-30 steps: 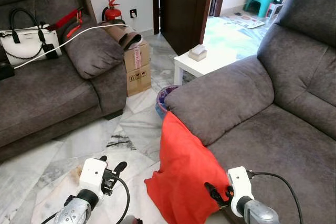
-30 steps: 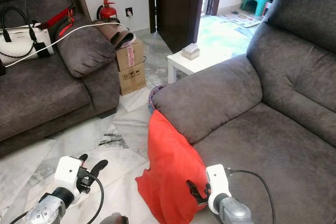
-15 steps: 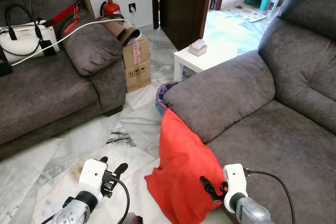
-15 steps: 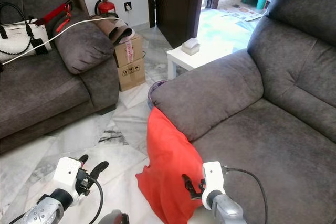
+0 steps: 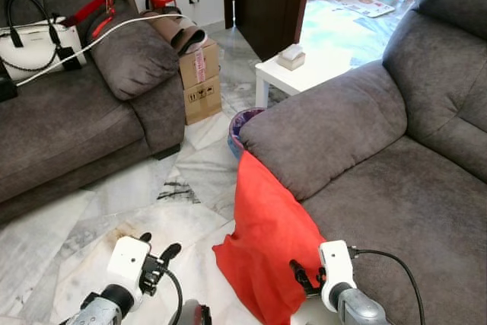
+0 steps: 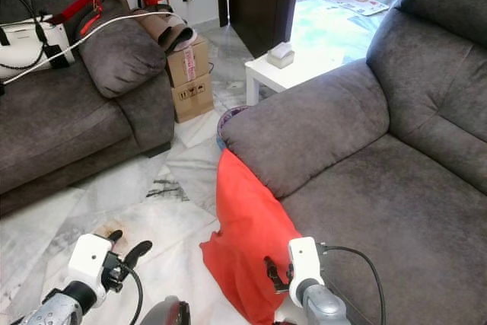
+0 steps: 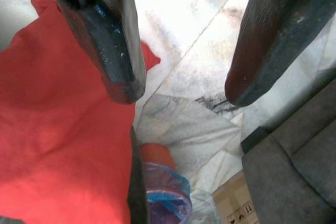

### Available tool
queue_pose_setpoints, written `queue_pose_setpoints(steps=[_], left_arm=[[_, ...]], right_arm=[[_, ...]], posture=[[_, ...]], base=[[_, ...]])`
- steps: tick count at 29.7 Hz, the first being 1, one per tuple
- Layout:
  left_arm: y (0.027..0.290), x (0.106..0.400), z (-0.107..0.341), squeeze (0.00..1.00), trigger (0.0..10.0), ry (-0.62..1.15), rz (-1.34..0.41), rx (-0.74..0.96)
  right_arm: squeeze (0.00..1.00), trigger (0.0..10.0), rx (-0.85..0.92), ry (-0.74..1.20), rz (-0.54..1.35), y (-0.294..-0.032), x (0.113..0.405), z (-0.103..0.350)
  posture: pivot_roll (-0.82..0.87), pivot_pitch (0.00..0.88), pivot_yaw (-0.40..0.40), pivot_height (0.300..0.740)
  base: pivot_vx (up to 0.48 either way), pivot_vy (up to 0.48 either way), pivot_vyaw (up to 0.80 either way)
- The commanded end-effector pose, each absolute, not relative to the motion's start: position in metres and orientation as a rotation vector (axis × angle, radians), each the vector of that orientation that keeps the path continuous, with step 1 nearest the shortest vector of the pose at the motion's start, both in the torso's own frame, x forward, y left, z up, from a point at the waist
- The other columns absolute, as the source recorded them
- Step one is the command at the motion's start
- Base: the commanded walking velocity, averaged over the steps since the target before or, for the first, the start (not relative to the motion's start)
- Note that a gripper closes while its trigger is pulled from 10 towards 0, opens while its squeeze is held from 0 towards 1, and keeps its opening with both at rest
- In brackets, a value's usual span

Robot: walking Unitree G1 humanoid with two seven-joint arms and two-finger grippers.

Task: Move the pillow to the sofa from floor

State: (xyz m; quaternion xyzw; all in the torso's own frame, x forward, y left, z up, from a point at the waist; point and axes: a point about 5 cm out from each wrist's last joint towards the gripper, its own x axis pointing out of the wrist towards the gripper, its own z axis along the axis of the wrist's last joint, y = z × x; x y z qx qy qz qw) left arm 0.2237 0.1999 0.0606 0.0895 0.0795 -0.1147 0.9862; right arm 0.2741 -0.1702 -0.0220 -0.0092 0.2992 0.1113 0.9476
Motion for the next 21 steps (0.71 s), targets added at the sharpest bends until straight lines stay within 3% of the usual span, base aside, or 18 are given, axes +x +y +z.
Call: queue_pose_setpoints(steps=[1, 21], left_arm=[[0.202, 0.220, 0.060, 0.00, 10.0, 0.178, -0.233, 0.185], [0.190, 0.226, 0.057, 0.00, 10.0, 0.175, -0.237, 0.168]], right_arm=[[0.00, 0.0, -0.006, 0.645, 0.217, -0.169, 0.265, -0.030], [0.00, 0.0, 0.038, 0.614, 0.148, -0.178, 0.267, -0.027]], posture=[[0.20, 0.197, 0.033, 0.645], [0.17, 0.184, 0.015, 0.645]], base=[[0.000, 0.000, 0.00], [0.000, 0.000, 0.00]])
